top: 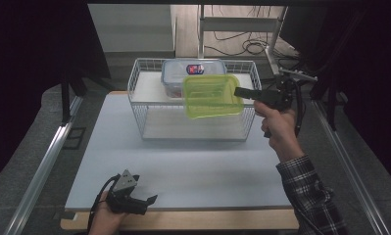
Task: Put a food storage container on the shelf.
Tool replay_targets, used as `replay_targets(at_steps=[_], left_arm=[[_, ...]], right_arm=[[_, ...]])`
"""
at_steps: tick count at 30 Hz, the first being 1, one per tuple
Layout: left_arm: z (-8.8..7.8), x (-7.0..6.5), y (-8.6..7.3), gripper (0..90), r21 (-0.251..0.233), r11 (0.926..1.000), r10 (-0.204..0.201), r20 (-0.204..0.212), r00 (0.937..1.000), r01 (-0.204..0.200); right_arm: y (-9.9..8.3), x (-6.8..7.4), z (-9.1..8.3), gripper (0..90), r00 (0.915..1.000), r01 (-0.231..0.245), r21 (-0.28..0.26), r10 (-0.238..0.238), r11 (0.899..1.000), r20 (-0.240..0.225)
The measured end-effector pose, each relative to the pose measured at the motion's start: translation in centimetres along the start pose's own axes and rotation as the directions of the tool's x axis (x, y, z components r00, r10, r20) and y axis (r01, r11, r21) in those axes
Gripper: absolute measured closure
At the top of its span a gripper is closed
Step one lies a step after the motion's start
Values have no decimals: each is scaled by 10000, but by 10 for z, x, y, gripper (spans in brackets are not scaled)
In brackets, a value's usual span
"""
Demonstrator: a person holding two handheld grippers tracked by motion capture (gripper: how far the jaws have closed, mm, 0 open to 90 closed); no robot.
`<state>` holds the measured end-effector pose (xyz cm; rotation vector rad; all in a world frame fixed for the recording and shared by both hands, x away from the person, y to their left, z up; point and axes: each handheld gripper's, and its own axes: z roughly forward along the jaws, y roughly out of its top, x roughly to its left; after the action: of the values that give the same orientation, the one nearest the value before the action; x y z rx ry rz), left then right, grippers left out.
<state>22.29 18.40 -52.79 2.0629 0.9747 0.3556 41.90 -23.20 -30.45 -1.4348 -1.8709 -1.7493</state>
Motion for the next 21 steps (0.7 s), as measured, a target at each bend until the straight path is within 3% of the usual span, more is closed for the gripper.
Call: replay_targets(at_steps=[12, 21], left_arm=[[-1, 0, 0, 49, -3, 10000, -21, 35, 10000, 21], [-2, 1, 0, 49, -104, 9999, -78, 53, 10000, 78]], right_arm=[[28, 20, 13, 804, 9986, 366, -542, -344, 9979, 412], [48, 36, 35, 804, 9939, 726, -752, -659, 9945, 880]])
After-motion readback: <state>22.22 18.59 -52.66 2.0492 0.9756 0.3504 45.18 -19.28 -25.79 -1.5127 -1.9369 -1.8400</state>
